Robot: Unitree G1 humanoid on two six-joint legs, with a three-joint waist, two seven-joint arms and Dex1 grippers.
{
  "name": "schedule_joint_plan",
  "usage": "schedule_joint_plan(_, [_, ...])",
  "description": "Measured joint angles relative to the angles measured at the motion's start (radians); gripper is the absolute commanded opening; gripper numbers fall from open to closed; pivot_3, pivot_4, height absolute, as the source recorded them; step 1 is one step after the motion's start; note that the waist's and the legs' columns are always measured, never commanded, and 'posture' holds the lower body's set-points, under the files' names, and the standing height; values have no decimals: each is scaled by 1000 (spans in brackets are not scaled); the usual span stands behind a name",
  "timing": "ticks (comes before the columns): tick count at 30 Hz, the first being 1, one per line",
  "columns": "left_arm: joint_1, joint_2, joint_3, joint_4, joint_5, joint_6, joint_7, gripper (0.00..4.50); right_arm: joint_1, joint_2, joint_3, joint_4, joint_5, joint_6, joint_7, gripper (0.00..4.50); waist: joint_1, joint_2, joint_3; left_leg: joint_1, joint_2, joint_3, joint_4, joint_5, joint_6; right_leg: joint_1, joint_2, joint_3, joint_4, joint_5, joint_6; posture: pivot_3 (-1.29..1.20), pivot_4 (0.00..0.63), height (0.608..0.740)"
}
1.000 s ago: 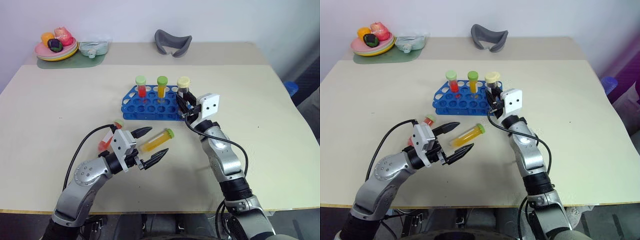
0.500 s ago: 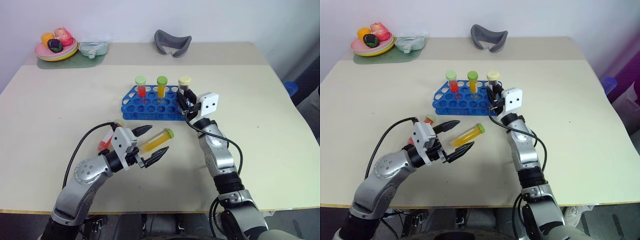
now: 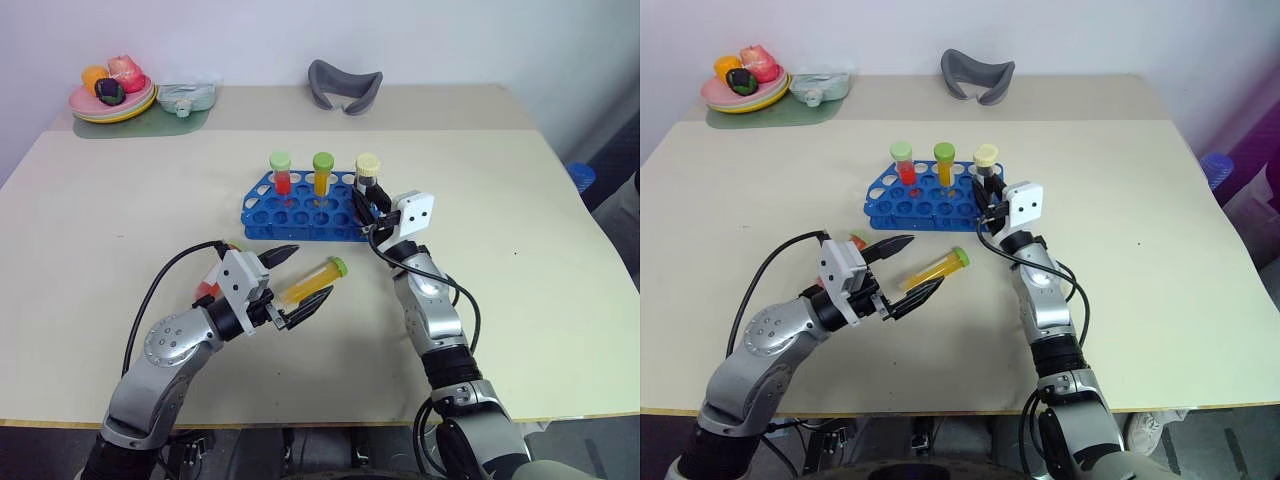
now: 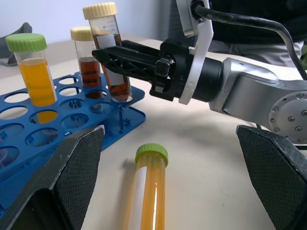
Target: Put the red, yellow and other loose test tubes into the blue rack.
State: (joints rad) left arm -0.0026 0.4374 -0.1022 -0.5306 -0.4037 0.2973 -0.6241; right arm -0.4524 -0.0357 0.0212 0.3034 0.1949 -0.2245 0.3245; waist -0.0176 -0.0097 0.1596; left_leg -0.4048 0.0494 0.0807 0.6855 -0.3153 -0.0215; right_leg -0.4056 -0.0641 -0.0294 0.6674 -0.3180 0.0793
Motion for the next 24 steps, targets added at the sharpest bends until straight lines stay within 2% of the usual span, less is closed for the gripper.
schedule_joint_plan(2, [-2,-2,0,0,0,1,4,4500,0,1,-6,0,16,0,17,2728,0,0,0,0,0,0,0,0,0,0,0,0,0,0,0,0,150,735])
schedule_joint_plan(5, [-3,-5,0,0,0,2,14,4500,0,1,-10,-2,29,1,35,4355,0,0,0,0,0,0,0,0,0,0,0,0,0,0,0,0,150,735])
schedule_joint_plan(10, [-3,-4,0,0,0,6,20,4500,1,-8,-19,-69,46,24,37,4434,1,0,0,0,0,0,0,0,0,0,0,0,0,0,0,0,150,735])
schedule_joint_plan(16, [-34,19,5,-1,9,63,49,4500,41,-100,-42,-284,95,128,68,4434,7,0,0,0,0,0,0,0,0,1,0,0,0,0,0,0,150,735])
schedule_joint_plan(20, [-98,49,7,-1,27,150,83,4500,124,-246,-77,-449,192,276,155,4434,7,0,0,0,0,-1,0,0,0,1,0,0,0,0,0,0,150,735])
schedule_joint_plan(22, [-144,55,6,-1,20,232,97,4500,178,-359,-95,-520,242,351,228,4434,10,0,0,0,-1,-1,0,0,0,1,0,0,0,0,0,0,150,735])
schedule_joint_plan(24, [-207,61,-8,-3,16,328,110,4500,215,-426,-122,-563,274,397,281,4434,7,0,0,1,-1,-1,0,0,1,1,1,0,0,0,0,0,150,735])
